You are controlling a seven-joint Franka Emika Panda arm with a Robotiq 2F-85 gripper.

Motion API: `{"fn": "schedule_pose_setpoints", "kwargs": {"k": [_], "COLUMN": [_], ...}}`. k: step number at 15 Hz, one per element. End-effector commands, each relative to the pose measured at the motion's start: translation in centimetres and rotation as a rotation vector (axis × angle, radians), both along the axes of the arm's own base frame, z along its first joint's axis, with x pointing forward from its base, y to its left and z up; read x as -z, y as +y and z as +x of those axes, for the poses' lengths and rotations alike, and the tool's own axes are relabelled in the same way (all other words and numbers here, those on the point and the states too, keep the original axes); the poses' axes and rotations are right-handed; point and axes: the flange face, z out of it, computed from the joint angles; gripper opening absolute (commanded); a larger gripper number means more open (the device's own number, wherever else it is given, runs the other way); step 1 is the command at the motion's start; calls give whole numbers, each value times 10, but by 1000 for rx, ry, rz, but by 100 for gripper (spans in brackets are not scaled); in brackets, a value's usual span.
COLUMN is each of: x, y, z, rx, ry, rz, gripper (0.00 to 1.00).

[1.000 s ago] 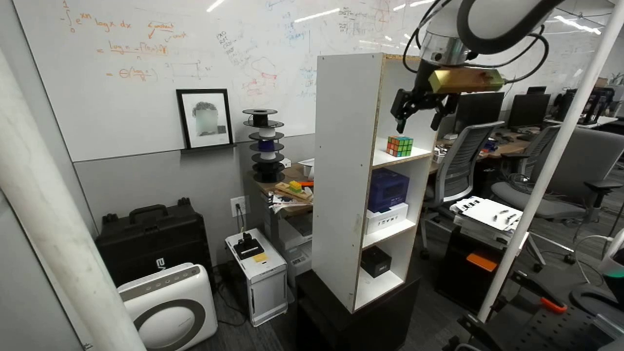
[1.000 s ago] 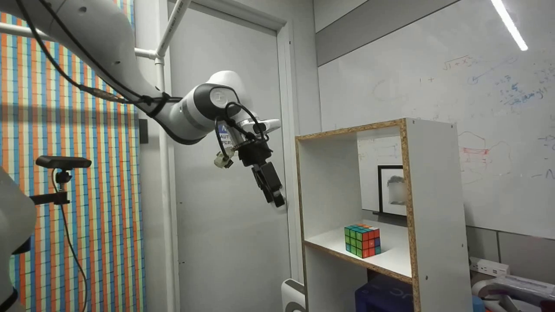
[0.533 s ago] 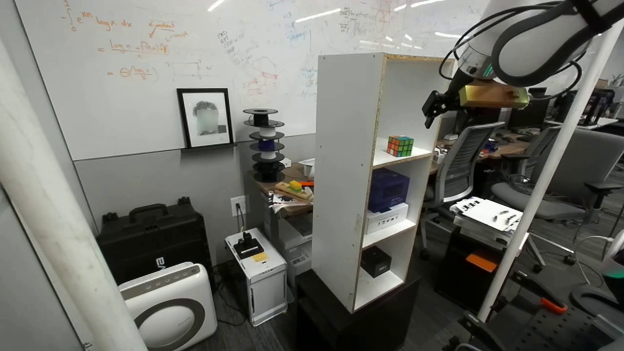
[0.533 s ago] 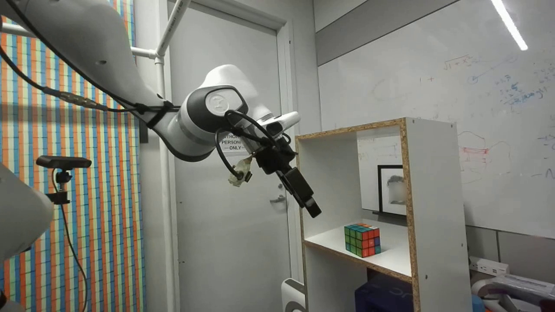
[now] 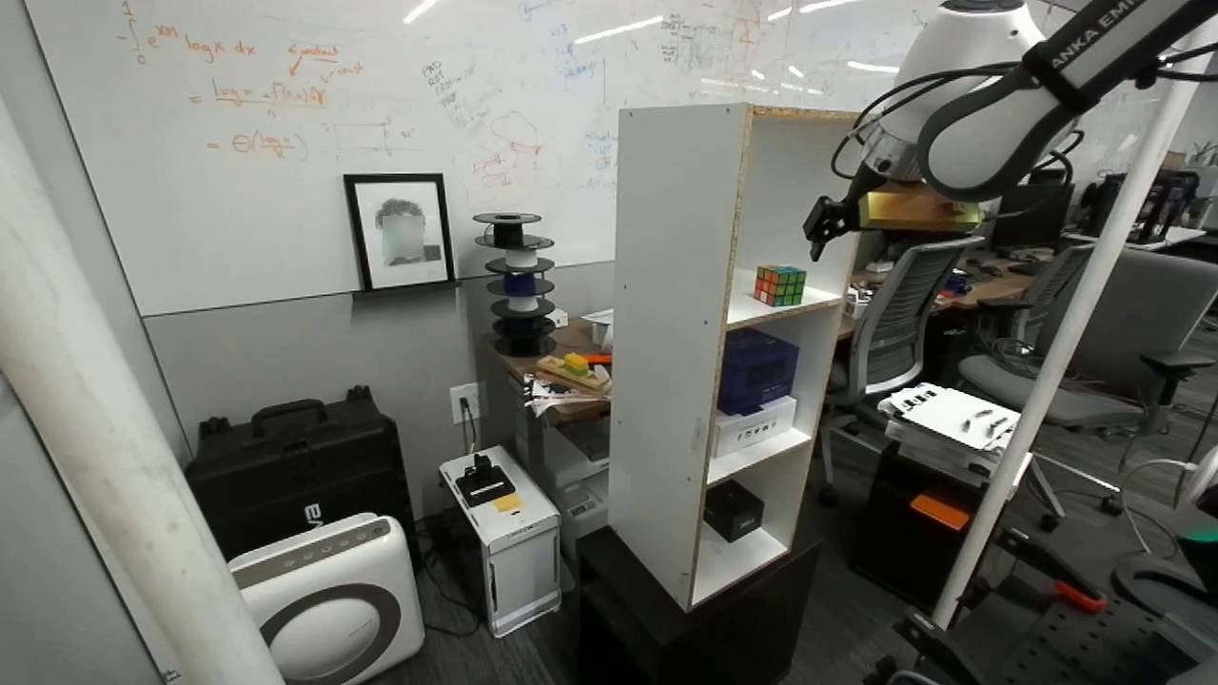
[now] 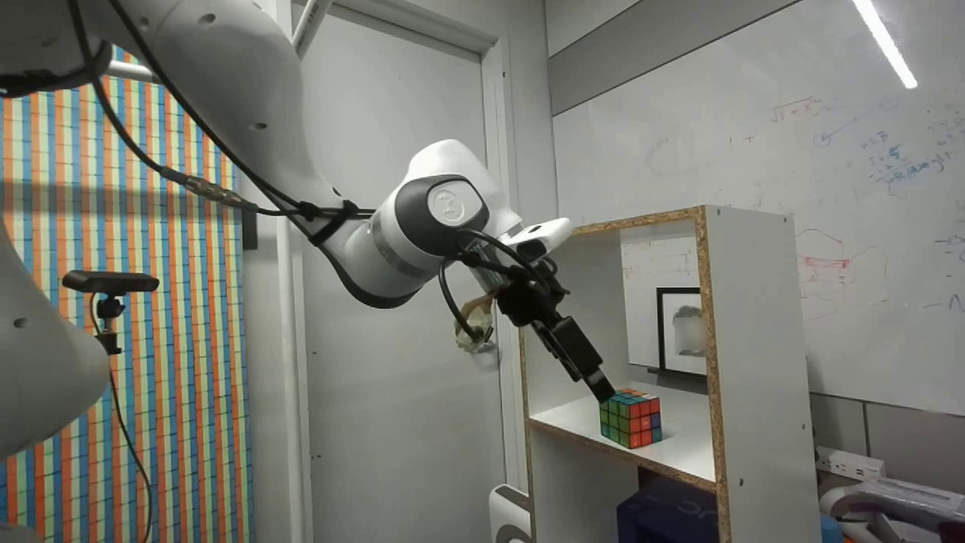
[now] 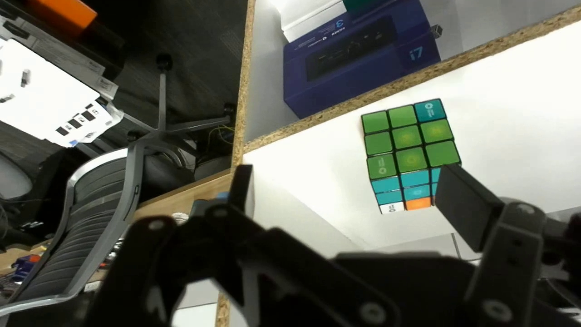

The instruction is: Put the rubix cube on top of the shelf

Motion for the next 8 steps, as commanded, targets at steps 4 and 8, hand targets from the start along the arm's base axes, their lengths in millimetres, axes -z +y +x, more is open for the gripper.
{"fn": "schedule_pose_setpoints", "kwargs": {"k": [4,8], "x": [12,26], "y": [10,13], "z": [74,94], "rx": [21,25], "ry": [-46,-27], "rz": [17,31], "gripper": [100,100]}}
